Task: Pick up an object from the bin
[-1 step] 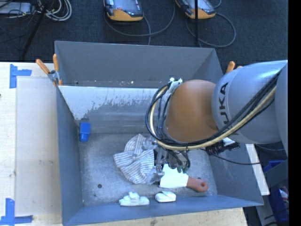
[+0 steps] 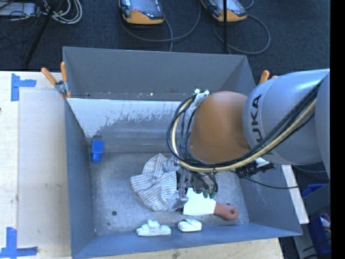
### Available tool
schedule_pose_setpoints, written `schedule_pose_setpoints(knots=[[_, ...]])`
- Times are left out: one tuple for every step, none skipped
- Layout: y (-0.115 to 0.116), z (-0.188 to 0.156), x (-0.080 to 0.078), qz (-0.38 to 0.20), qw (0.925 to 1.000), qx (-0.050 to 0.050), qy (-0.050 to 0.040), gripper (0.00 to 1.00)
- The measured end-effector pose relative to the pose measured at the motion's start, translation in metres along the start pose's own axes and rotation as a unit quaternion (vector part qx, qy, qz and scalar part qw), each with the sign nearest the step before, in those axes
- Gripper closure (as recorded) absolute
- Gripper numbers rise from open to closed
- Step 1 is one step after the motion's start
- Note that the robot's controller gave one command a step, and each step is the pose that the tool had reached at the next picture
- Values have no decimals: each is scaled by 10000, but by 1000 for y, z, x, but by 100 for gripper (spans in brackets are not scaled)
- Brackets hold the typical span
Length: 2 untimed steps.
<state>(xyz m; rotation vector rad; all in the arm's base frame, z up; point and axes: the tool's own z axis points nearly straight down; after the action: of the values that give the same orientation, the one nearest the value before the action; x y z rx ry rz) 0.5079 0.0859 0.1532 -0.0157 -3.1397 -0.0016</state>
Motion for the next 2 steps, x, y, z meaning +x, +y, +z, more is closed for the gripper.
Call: schedule_pose_setpoints(knots=[[0, 73, -49, -1039, 9946, -1, 48, 100], [0, 73, -49, -1035, 9946, -2, 42, 100]])
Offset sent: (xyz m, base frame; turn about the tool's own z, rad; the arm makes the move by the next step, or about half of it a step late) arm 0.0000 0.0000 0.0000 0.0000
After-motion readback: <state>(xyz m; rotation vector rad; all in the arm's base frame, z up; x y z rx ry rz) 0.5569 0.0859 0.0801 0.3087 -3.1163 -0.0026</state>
